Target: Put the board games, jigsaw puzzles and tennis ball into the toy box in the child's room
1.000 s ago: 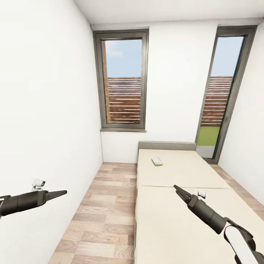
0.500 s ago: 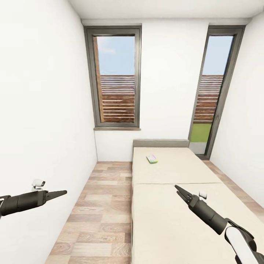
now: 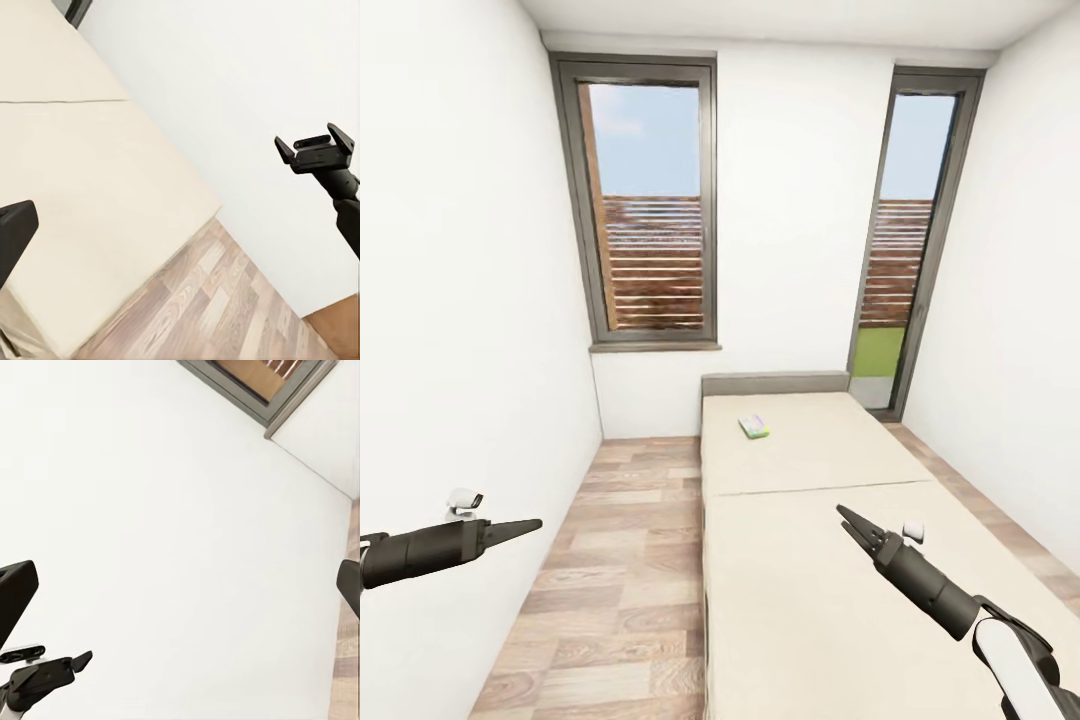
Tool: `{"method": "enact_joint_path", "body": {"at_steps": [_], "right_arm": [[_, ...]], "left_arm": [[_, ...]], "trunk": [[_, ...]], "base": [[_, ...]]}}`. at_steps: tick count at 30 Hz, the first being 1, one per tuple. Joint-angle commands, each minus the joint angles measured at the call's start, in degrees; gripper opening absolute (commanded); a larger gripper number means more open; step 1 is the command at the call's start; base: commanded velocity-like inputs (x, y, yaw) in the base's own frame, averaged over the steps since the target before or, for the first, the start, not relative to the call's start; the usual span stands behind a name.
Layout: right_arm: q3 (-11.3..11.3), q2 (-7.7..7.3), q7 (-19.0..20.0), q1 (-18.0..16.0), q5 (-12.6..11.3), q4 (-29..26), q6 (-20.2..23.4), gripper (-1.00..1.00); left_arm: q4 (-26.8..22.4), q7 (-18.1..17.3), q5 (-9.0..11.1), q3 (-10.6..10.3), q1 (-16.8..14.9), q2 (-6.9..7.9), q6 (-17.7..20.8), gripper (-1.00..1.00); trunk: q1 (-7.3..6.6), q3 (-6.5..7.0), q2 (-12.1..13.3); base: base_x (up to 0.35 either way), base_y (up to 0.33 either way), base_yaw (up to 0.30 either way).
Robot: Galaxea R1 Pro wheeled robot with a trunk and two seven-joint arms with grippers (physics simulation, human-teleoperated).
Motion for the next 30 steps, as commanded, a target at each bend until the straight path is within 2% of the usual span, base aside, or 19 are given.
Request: {"method": "enact_joint_path", "body": {"at_steps": [1,20,30], "right_arm": [[-0.04,0.01,0.01,-0.03,-0.35,0.02,0.43,1.00],[-0.04,-0.03,-0.11,-0.03,-0.35,0.02,0.43,1.00],[-0.04,-0.04,-0.27,-0.03,-0.35,0.03,0.44,1.00]], "left_arm": [[0.00,-0.24,-0.04,0.02,0.00,0.02,0.61,1.00],[0.00,-0.24,0.04,0.02,-0.02,0.00,0.61,1.00],[0.00,-0.24,0.03,0.02,-0.01,0.02,0.61,1.00]], "trunk": [[0.02,-0.10,-0.05],[0.02,-1.44,-0.05],[0.02,-2.14,-0.05]], "base": [[0.000,0.006,-0.183],[0.046,0.055,-0.183],[0.015,0.120,-0.183]]}}
